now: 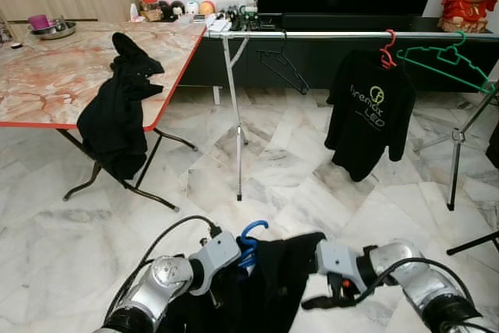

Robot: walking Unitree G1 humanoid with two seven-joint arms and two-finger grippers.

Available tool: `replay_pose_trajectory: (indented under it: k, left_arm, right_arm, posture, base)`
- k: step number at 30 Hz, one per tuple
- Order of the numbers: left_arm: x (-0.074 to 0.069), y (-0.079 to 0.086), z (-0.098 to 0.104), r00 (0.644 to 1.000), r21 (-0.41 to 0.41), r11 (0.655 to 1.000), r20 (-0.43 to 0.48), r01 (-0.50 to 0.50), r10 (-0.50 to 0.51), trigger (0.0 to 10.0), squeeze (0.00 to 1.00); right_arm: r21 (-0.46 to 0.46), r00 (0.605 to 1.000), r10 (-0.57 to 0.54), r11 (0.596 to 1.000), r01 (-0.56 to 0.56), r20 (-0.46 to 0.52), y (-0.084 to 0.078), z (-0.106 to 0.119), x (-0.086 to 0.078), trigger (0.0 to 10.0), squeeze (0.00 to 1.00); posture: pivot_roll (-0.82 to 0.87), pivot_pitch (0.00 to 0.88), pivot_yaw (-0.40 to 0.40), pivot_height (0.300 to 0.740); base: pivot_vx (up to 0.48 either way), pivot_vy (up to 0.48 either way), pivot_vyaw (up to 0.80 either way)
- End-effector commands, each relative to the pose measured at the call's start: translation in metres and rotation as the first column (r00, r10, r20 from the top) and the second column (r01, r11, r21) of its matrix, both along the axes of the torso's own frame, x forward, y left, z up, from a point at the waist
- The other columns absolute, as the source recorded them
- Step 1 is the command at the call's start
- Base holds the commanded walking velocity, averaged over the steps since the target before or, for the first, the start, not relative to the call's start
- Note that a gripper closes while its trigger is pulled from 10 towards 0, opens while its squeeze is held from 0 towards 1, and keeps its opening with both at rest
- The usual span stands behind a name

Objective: Hang hanger

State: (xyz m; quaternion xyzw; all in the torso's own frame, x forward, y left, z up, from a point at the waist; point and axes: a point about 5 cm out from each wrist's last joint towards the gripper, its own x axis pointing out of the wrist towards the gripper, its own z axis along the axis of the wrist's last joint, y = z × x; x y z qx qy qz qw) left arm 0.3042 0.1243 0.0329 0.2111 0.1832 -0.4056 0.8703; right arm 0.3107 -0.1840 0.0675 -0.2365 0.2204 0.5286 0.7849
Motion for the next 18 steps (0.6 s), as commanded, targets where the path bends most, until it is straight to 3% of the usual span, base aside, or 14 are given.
replay_pose_trajectory:
  k: [1, 2, 3, 4, 6, 7, 8, 9, 10, 13, 14, 16, 17, 18]
  left_arm:
    - [0.003, 0.003, 0.002, 0.998, -0.012, 0.999, 0.035, -0.045, 0.046, 0.0, 0.00]
    - [0.004, 0.005, 0.001, 0.995, -0.006, 0.996, 0.052, -0.086, 0.086, 0.0, 0.00]
    - [0.005, 0.006, 0.001, 0.993, -0.002, 0.995, 0.061, -0.104, 0.103, 0.0, 0.00]
    - [0.006, 0.008, 0.001, 0.986, -0.004, 0.989, 0.075, -0.147, 0.147, 0.0, 0.00]
    - [0.008, 0.012, 0.000, 0.972, -0.015, 0.976, 0.086, -0.218, 0.218, 0.1, 0.00]
    - [0.008, 0.014, 0.000, 0.962, -0.030, 0.965, 0.085, -0.259, 0.261, 3.2, 0.00]
    - [0.008, 0.017, -0.002, 0.943, -0.066, 0.945, 0.073, -0.321, 0.326, 10.0, 0.00]
    - [0.008, 0.017, -0.002, 0.943, -0.066, 0.945, 0.073, -0.321, 0.326, 10.0, 0.00]
    - [0.006, 0.018, -0.003, 0.929, -0.099, 0.929, 0.069, -0.356, 0.364, 10.0, 0.00]
    - [0.004, 0.022, -0.004, 0.902, -0.135, 0.903, 0.090, -0.409, 0.422, 10.0, 0.00]
    - [0.001, 0.027, -0.005, 0.884, -0.153, 0.884, 0.091, -0.442, 0.458, 10.0, 0.00]
    - [-0.001, 0.030, -0.007, 0.866, -0.184, 0.859, 0.066, -0.478, 0.496, 10.0, 0.00]
    - [-0.003, 0.032, -0.009, 0.853, -0.215, 0.837, 0.034, -0.503, 0.521, 10.0, 0.00]
    - [-0.004, 0.033, -0.009, 0.850, -0.221, 0.833, 0.028, -0.508, 0.526, 10.0, 0.00]
  right_arm:
    - [0.059, 0.989, -0.141, 0.989, 0.138, 0.047, -0.010, 0.006, 0.007, 10.0, 1.00]
    - [0.101, 0.970, -0.234, 0.969, 0.227, 0.069, -0.015, 0.006, 0.009, 10.0, 0.88]
    - [0.116, 0.961, -0.268, 0.959, 0.259, 0.071, -0.017, 0.006, 0.010, 10.0, 0.88]
    - [0.127, 0.938, -0.337, 0.937, 0.326, 0.082, -0.022, 0.003, 0.010, 10.0, 0.00]
    - [0.133, 0.888, -0.450, 0.889, 0.438, 0.090, -0.030, -0.004, 0.008, 10.0, 0.00]
    - [0.132, 0.848, -0.524, 0.849, 0.512, 0.081, -0.035, -0.011, 0.006, 10.0, 0.00]
    - [0.132, 0.752, -0.659, 0.748, 0.650, 0.035, -0.042, -0.027, -0.001, 10.0, 0.00]
    - [0.132, 0.752, -0.659, 0.748, 0.650, 0.035, -0.042, -0.027, -0.001, 10.0, 0.00]
    - [0.122, 0.658, -0.752, 0.651, 0.749, -0.036, -0.044, -0.045, -0.011, 10.0, 0.00]
    - [0.080, 0.522, -0.841, 0.516, 0.853, -0.138, -0.038, -0.078, -0.038, 10.0, 0.00]
    - [0.021, 0.412, -0.893, 0.415, 0.909, -0.179, -0.034, -0.097, -0.056, 10.0, 0.00]
    - [-0.063, 0.351, -0.912, 0.371, 0.926, -0.211, -0.029, -0.116, -0.077, 10.0, 0.00]
    - [-0.127, 0.284, -0.926, 0.322, 0.938, -0.250, -0.025, -0.130, -0.096, 10.0, 0.00]
    - [-0.138, 0.267, -0.929, 0.309, 0.941, -0.258, -0.025, -0.132, -0.100, 10.0, 0.00]
  posture:
    - [0.01, 0.025, -0.009, 0.740]
    - [0.01, 0.022, -0.006, 0.740]
    - [0.01, 0.022, -0.006, 0.740]
    - [0.00, 0.018, -0.004, 0.740]
    - [0.00, 0.014, 0.005, 0.740]
    - [0.00, 0.013, 0.008, 0.740]
    - [-0.01, 0.010, 0.021, 0.740]
    - [-0.01, 0.010, 0.021, 0.740]
    - [-0.01, 0.006, 0.028, 0.740]
    - [-0.01, 0.000, 0.035, 0.740]
    - [-0.02, 0.000, 0.043, 0.740]
    - [-0.02, 0.000, 0.050, 0.740]
    - [-0.02, 0.000, 0.053, 0.740]
    - [-0.02, 0.000, 0.053, 0.740]
  base:
    - [0.000, 0.000, 0.00]
    - [0.000, 0.000, 0.00]
    - [0.000, 0.000, 0.00]
    - [0.000, 0.000, 0.00]
    - [0.000, 0.000, 0.00]
    - [0.000, 0.000, 0.00]
    - [0.000, 0.000, 0.00]
    - [0.000, 0.000, 0.00]
    - [0.000, 0.000, 0.00]
    - [0.000, 0.000, 0.00]
    - [0.000, 0.000, 0.00]
    - [0.000, 0.000, 0.00]
    - [0.000, 0.000, 0.00]
    - [0.000, 0.000, 0.00]
